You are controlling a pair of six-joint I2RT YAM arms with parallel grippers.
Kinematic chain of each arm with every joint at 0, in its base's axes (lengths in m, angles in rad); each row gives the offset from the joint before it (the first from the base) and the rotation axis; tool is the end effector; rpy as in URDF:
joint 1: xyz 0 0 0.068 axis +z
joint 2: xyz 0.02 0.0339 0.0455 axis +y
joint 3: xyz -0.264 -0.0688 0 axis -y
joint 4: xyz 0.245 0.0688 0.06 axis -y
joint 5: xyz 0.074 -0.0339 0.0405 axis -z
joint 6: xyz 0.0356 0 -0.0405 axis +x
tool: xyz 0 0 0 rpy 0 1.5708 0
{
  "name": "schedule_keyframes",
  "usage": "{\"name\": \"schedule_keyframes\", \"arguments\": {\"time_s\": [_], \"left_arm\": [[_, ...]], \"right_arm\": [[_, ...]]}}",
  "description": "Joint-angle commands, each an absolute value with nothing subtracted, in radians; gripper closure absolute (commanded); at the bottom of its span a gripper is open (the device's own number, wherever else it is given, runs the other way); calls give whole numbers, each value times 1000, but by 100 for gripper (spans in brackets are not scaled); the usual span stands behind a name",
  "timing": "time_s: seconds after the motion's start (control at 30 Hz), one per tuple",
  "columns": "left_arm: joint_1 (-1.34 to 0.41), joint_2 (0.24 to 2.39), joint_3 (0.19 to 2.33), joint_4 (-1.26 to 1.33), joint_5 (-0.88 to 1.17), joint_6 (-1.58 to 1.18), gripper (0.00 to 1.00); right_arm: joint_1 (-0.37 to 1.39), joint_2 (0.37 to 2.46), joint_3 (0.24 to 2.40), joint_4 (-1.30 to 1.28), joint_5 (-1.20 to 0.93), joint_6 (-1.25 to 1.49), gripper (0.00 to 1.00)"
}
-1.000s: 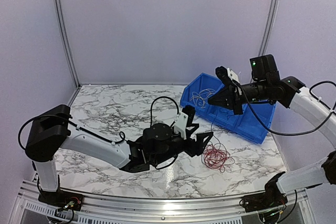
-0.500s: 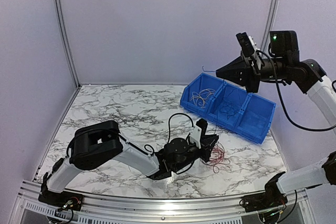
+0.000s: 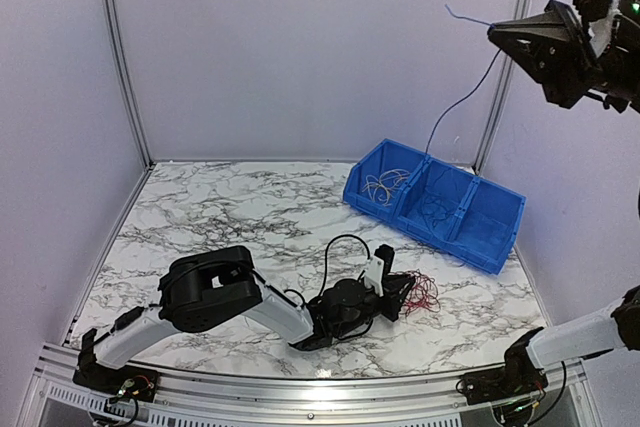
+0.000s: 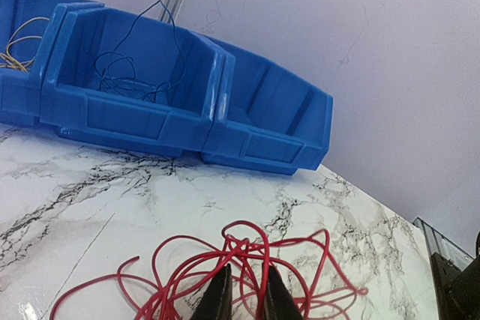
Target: Untangle the cables
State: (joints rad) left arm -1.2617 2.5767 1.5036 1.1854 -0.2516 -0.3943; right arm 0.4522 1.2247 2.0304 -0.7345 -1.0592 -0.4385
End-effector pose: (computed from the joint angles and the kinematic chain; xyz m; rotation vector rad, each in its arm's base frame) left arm 0.1668 -0.4931 0.0803 0.4543 1.5053 -1.1502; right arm 0.1196 0.0926 0.5866 -1.3447 0.8511 0.7986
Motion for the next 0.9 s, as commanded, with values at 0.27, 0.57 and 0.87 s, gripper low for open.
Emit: {"name": "schedule_keyframes", "arguments": {"time_s": [0.27, 0.57, 0.87], "left_arm": [[-1259, 2547, 1446, 1185, -219, -428, 78], [-1268, 2364, 1243, 1348, -203, -478, 60], [-1282, 2201, 1032, 1424, -288, -499, 55]], "right_arm": [[419, 1215, 2009, -724, -924, -429, 100], [404, 1174, 1836, -671, -773, -462, 100], [303, 1178, 1577, -509, -580, -559, 100]]}}
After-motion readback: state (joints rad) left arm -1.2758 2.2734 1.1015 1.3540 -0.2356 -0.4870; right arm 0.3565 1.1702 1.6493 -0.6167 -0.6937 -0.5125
